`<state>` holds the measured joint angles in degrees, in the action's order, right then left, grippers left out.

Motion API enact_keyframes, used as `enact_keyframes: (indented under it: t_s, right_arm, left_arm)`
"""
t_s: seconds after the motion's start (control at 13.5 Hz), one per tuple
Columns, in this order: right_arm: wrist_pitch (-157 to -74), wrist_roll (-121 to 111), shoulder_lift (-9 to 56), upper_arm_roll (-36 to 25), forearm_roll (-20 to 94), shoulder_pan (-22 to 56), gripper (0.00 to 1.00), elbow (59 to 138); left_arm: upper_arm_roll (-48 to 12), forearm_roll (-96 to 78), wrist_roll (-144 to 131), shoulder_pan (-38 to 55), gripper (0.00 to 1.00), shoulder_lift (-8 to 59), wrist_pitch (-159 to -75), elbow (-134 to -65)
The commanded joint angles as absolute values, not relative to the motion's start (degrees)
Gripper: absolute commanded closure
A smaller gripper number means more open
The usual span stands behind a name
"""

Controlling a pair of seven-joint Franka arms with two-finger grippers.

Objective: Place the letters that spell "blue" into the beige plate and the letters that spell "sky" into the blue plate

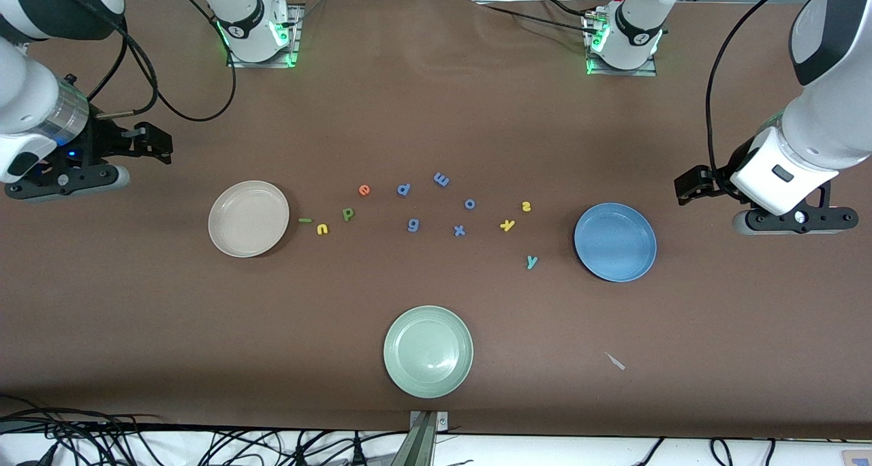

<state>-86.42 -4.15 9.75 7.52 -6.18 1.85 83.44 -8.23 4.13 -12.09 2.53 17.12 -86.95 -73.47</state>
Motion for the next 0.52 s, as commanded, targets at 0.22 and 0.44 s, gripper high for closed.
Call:
enact_keyframes:
  t_s: [0.22,0.44]
  right_arm:
    - [-85.08,-5.18,9.76,7.29,-6.77,1.85,0.0,82.35]
    - [-85.08,-5.19,9.76,7.29,-6.94,1.76,0.0,82.35]
  left_arm:
    - [-8.53,5.71,-12.13,2.55,0.0,16.44,-86.31,-74.0]
    - [-8.53,5.71,-12.13,2.55,0.0,16.44,-86.4,-73.92]
